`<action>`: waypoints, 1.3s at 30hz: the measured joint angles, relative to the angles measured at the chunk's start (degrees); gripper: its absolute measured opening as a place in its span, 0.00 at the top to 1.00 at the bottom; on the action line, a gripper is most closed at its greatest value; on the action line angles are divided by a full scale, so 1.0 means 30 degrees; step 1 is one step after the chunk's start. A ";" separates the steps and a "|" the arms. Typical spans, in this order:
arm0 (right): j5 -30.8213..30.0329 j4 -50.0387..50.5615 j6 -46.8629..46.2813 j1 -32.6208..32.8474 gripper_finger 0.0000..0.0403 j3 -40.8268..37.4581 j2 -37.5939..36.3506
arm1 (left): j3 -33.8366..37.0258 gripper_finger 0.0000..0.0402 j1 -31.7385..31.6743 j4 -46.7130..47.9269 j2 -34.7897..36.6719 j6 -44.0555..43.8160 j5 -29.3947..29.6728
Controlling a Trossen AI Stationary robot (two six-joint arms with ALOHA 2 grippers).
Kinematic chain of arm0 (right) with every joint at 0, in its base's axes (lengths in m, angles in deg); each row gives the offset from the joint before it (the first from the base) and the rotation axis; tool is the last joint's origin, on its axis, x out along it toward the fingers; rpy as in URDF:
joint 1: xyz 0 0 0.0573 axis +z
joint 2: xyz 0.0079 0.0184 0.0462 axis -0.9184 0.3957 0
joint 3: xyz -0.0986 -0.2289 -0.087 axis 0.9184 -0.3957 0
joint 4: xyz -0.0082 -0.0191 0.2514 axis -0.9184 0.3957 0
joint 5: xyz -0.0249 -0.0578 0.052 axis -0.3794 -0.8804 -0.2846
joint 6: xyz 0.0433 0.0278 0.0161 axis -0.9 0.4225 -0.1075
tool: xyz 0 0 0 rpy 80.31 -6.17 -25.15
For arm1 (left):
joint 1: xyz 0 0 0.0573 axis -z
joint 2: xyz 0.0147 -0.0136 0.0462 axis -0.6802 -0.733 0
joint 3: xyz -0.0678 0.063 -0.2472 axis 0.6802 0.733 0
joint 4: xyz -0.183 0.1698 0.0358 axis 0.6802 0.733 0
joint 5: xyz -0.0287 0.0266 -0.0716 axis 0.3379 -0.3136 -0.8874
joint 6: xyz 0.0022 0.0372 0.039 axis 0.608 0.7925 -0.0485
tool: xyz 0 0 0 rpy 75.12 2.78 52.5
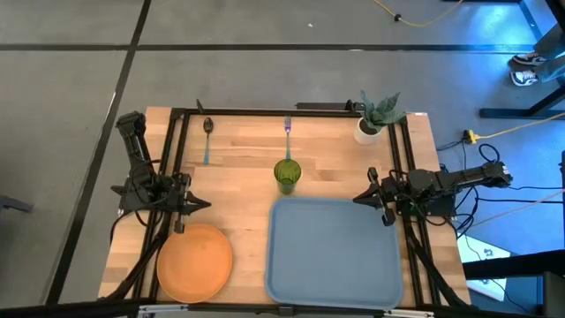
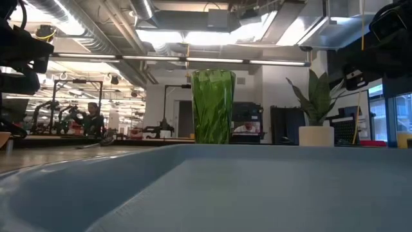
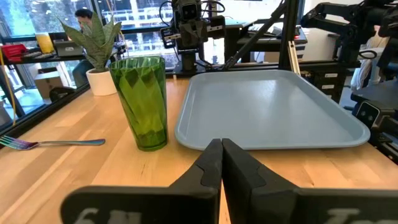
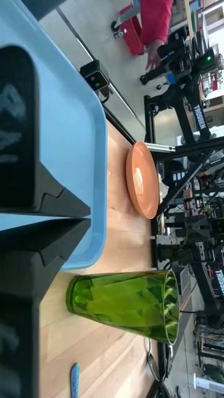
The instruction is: Pick and place plate/cup/fork/spoon on tray
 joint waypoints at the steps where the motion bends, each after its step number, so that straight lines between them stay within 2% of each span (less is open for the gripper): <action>1: 0.0000 0.0000 0.0000 0.0003 0.95 0.0000 0.0000 | 0.0003 1.00 0.0001 0.0001 0.0000 0.0000 0.0004; 10: 0.0000 0.0000 0.0000 0.0000 0.95 0.0000 0.0000 | 0.0000 1.00 -0.0003 -0.0011 0.0000 0.0010 0.0074; 12: 0.0000 0.0000 0.0000 0.0004 0.95 0.0000 0.0000 | 0.0015 1.00 -0.0003 0.0018 0.0000 0.0206 0.0818; 16: 0.0000 0.0000 0.0000 0.0000 0.95 0.0000 -0.0001 | -0.0581 1.00 -0.0010 -0.1916 -0.0015 0.0361 0.1566; 20: 0.0000 0.0000 0.0000 0.0000 0.95 0.0000 0.0000 | -0.3198 1.00 -0.0007 -0.2417 -0.0055 0.3629 0.1394; 23: 0.0000 0.0000 0.0000 0.0007 0.95 0.0000 0.0000 | -0.5607 1.00 -0.0003 -0.2444 -0.0404 0.5829 0.2204; 31: 0.0000 0.0000 0.0000 0.0007 0.95 0.0000 0.0000 | -1.0946 1.00 -0.0003 -0.2374 -0.4030 0.8785 0.8181; 39: 0.0000 0.0000 0.0000 0.0007 0.95 0.0000 -0.0001 | -1.5748 1.00 -0.0020 -0.2409 -0.7999 1.0489 0.8251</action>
